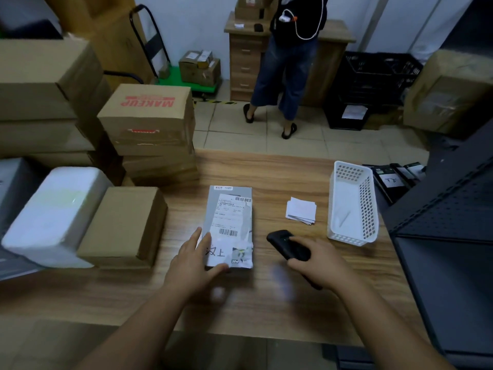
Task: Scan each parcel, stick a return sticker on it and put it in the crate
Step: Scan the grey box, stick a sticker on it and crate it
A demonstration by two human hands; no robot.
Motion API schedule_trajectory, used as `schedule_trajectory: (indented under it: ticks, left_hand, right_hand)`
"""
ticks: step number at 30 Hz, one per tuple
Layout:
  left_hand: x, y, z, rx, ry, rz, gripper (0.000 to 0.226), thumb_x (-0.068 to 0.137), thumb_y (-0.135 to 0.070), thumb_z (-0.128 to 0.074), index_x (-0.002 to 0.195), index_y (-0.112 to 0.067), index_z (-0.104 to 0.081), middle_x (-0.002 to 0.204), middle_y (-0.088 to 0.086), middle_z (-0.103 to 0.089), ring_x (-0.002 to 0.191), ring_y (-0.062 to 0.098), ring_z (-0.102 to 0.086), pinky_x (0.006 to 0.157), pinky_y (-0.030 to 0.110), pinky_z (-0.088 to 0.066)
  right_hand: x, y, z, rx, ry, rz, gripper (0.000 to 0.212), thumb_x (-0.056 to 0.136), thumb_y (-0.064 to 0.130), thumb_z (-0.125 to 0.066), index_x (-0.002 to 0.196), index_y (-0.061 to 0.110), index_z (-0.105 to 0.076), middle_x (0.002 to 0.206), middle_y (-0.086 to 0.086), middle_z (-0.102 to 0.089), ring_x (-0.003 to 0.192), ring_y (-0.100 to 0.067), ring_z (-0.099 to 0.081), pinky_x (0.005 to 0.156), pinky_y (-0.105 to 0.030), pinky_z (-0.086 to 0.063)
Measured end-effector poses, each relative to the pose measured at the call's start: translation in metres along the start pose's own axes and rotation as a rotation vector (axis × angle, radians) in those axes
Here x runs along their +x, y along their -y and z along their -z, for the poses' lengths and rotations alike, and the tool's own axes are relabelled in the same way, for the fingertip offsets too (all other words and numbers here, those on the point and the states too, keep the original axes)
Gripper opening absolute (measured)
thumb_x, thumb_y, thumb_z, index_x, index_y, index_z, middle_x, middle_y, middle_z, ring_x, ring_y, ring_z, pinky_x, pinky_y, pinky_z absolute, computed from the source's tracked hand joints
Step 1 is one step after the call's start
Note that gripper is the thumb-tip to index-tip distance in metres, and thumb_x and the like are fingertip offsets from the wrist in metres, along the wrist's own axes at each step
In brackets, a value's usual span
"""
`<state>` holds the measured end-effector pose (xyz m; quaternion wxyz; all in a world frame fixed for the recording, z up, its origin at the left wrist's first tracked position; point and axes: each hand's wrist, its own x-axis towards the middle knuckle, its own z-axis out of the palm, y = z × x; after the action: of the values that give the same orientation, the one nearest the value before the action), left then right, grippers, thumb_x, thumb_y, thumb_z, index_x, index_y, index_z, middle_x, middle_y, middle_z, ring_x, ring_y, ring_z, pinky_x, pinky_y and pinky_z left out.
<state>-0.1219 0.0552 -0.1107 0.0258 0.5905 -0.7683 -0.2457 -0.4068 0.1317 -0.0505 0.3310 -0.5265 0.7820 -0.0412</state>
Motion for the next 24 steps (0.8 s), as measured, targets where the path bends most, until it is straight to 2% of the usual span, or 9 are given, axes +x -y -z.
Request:
schedule_trajectory:
  ticks: [3, 6, 7, 10, 14, 17, 20, 22, 24]
  left_hand:
    - [-0.001, -0.004, 0.002, 0.018, 0.010, 0.064, 0.076, 0.087, -0.061, -0.055, 0.151, -0.031, -0.025, 0.163, -0.001, -0.013, 0.143, 0.024, -0.026, 0.109, 0.041, -0.035]
    - [-0.001, -0.011, 0.006, 0.078, 0.060, 0.102, 0.074, 0.092, -0.058, -0.051, 0.153, -0.030, -0.020, 0.160, -0.002, -0.020, 0.140, 0.024, -0.030, 0.105, 0.041, -0.037]
    - [-0.001, -0.012, 0.006, 0.083, 0.067, 0.104, 0.073, 0.092, -0.058, -0.050, 0.153, -0.030, -0.019, 0.158, -0.001, -0.024, 0.137, 0.024, -0.034, 0.103, 0.040, -0.039]
    - [0.000, -0.011, 0.006, 0.083, 0.081, 0.111, 0.073, 0.091, -0.059, -0.050, 0.151, -0.031, -0.019, 0.150, -0.001, -0.036, 0.129, 0.025, -0.041, 0.097, 0.041, -0.044]
    - [0.000, -0.009, 0.004, 0.073, 0.095, 0.127, 0.072, 0.091, -0.060, -0.048, 0.151, -0.034, -0.018, 0.150, -0.002, -0.036, 0.129, 0.026, -0.041, 0.097, 0.042, -0.041]
    - [-0.003, -0.013, 0.004, 0.076, 0.055, 0.119, 0.068, 0.093, -0.057, -0.048, 0.151, -0.033, -0.021, 0.156, 0.001, -0.026, 0.135, 0.027, -0.034, 0.101, 0.043, -0.039]
    - [-0.005, -0.017, 0.002, 0.129, 0.026, 0.067, 0.058, 0.097, -0.052, -0.043, 0.149, -0.035, -0.025, 0.161, 0.004, -0.015, 0.141, 0.027, -0.026, 0.106, 0.042, -0.037]
    - [-0.007, -0.019, -0.001, 0.119, 0.033, 0.060, 0.054, 0.099, -0.049, -0.042, 0.149, -0.036, -0.027, 0.162, 0.003, -0.010, 0.140, 0.027, -0.026, 0.106, 0.044, -0.038]
    - [-0.008, -0.019, -0.003, 0.089, 0.044, 0.076, 0.053, 0.099, -0.048, -0.042, 0.149, -0.037, -0.027, 0.162, 0.002, -0.008, 0.139, 0.027, -0.029, 0.105, 0.045, -0.039]
  right_hand:
    - [-0.022, 0.033, 0.026, -0.035, 0.071, 0.030, 0.066, 0.071, 0.055, -0.062, 0.135, 0.047, -0.049, 0.121, 0.010, -0.061, 0.102, -0.011, -0.058, 0.085, -0.032, -0.051]
    - [-0.045, 0.064, 0.043, -0.032, 0.135, 0.020, 0.057, 0.072, 0.052, -0.063, 0.129, 0.049, -0.054, 0.105, 0.012, -0.064, 0.078, -0.008, -0.064, 0.070, -0.029, -0.056]
    - [-0.051, 0.072, 0.047, -0.036, 0.150, 0.024, 0.056, 0.073, 0.051, -0.063, 0.129, 0.048, -0.055, 0.102, 0.011, -0.064, 0.076, -0.008, -0.063, 0.069, -0.029, -0.056]
    - [-0.063, 0.087, 0.056, -0.076, 0.168, 0.041, 0.056, 0.075, 0.051, -0.065, 0.130, 0.048, -0.054, 0.103, 0.010, -0.060, 0.082, -0.009, -0.060, 0.078, -0.031, -0.057]
    - [-0.067, 0.085, 0.060, -0.086, 0.161, 0.047, 0.055, 0.074, 0.051, -0.066, 0.128, 0.048, -0.056, 0.100, 0.010, -0.059, 0.084, -0.009, -0.060, 0.083, -0.035, -0.058]
    - [-0.051, 0.064, 0.053, -0.053, 0.119, 0.015, 0.057, 0.072, 0.051, -0.066, 0.128, 0.047, -0.055, 0.103, 0.009, -0.060, 0.087, -0.009, -0.060, 0.078, -0.032, -0.057]
    - [-0.018, 0.030, 0.027, -0.138, -0.012, -0.003, 0.071, 0.064, 0.063, -0.057, 0.132, 0.045, -0.052, 0.117, 0.007, -0.062, 0.102, -0.016, -0.058, 0.085, -0.037, -0.053]
    - [0.002, 0.008, 0.003, -0.196, -0.066, -0.021, 0.077, 0.065, 0.067, -0.054, 0.138, 0.046, -0.043, 0.124, 0.001, -0.054, 0.112, -0.021, -0.051, 0.090, -0.038, -0.049]
    - [0.015, -0.006, -0.019, -0.214, -0.082, -0.030, 0.075, 0.073, 0.063, -0.056, 0.142, 0.045, -0.035, 0.126, -0.003, -0.046, 0.115, -0.024, -0.046, 0.091, -0.038, -0.046]
